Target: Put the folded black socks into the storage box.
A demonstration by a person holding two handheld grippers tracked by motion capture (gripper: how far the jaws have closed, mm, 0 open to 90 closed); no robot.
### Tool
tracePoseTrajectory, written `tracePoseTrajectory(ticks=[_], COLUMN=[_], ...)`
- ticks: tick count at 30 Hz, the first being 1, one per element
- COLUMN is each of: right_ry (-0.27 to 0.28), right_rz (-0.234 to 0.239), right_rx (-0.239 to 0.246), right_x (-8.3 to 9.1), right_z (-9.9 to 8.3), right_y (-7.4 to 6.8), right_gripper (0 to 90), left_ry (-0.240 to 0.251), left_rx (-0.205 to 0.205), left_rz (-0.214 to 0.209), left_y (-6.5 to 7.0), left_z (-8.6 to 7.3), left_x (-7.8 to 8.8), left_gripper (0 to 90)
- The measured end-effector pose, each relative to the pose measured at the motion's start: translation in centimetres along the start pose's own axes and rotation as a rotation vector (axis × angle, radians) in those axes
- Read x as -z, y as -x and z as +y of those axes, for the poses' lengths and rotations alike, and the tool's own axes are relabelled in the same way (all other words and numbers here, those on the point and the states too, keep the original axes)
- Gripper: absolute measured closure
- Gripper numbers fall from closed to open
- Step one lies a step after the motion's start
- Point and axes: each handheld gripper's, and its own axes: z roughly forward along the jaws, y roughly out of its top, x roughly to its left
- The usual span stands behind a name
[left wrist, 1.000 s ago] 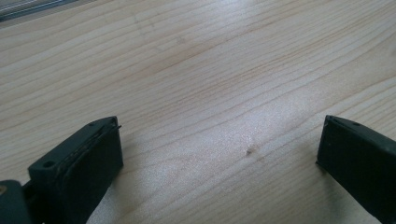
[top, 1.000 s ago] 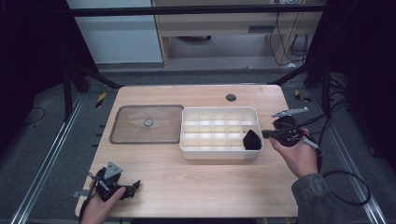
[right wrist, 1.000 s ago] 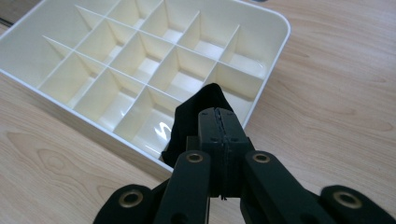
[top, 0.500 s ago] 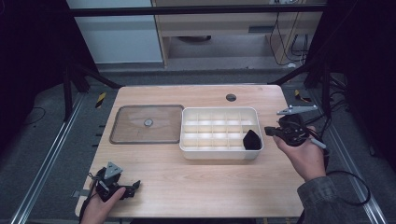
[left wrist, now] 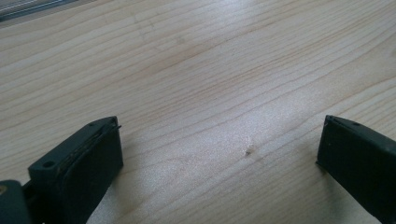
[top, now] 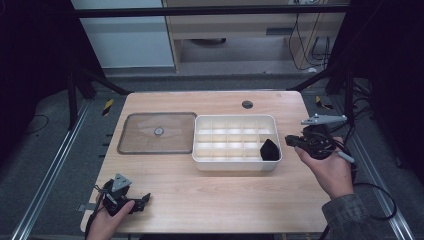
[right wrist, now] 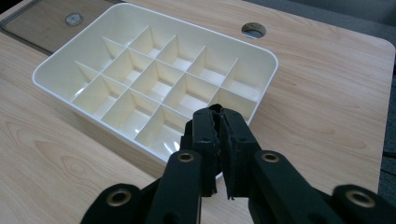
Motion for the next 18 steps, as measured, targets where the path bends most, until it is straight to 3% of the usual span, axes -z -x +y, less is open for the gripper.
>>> tracePoseTrajectory(ticks=[2, 9, 18], right_ry=[0.006, 0.037, 0.060], right_rz=[-0.002, -0.027, -0.041], right_rx=[-0.002, -0.037, -0.052], right_x=[0.00, -0.21, 0.10], right_z=[-0.19, -0.62, -0.80], right_y=[-0.09, -0.29, -0.59], right_gripper=[78.6, 45.6, 28.3], left_ry=[0.004, 0.002, 0.002], left_rx=[-0.001, -0.009, -0.008], left_rz=[-0.002, -0.003, -0.003], left_y=[0.06, 0.05, 0.07], left_z=[-0.02, -0.01, 0.00], left_x=[-0.01, 0.01, -0.01], left_gripper=[0.0, 0.0, 0.0])
